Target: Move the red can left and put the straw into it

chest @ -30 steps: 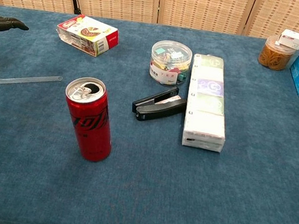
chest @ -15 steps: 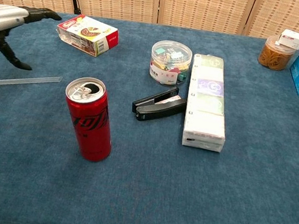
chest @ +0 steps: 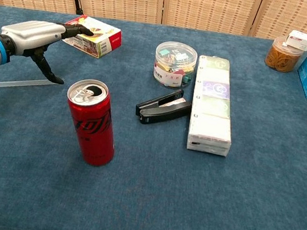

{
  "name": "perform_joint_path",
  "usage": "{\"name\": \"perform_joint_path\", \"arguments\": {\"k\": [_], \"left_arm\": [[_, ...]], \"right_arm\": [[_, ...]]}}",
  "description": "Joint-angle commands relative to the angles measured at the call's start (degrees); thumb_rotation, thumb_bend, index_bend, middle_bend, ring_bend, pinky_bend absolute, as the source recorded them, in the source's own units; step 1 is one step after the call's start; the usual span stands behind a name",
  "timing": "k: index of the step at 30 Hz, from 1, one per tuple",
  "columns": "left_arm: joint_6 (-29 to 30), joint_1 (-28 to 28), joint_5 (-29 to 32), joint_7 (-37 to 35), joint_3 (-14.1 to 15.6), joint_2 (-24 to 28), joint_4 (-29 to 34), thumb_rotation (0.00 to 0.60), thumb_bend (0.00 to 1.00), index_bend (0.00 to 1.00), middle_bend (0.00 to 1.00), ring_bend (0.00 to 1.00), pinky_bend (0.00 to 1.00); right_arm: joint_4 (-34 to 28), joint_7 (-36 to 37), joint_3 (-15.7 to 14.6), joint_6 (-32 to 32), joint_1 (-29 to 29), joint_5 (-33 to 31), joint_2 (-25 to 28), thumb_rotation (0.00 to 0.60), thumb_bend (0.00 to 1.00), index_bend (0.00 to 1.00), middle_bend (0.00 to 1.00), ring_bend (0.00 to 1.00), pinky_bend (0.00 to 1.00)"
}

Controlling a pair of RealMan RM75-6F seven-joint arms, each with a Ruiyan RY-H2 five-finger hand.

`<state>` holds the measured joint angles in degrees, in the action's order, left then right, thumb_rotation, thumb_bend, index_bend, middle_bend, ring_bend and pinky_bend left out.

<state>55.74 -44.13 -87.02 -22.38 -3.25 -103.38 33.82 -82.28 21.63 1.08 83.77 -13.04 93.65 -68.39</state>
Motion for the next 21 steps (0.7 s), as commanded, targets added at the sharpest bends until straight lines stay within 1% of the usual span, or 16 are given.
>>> {"name": "perform_joint_path", "arguments": {"k": [1, 13, 21], "left_arm": [[-0.4, -0.3, 0.3, 0.7, -0.1, -1.2, -1.7, 0.6, 0.0, 0.0, 0.0, 0.0, 0.0], [-3.6, -0.8, 1.6, -0.8, -0.3, -3.4, -8.0, 0.6, 0.0, 0.0, 0.0, 0.0, 0.0], [-4.2, 0.3, 1.9, -2.6, 0.1, -3.3, -12.3, 0.6, 0.0, 0.0, 0.0, 0.0, 0.0]], "right_arm": [[0.1, 0.1, 0.1, 0.1, 0.0, 0.0, 0.1, 0.6, 0.0, 0.0, 0.0, 0.0, 0.0], [0.0, -0.1, 0.1, -0.3, -0.1, -0.1, -0.1, 0.6, 0.0, 0.0, 0.0, 0.0, 0.0], [-0.1, -0.1, 0.0, -0.6, -0.2, 0.1, -0.2, 0.6, 0.0, 0.0, 0.0, 0.0, 0.0]]}}
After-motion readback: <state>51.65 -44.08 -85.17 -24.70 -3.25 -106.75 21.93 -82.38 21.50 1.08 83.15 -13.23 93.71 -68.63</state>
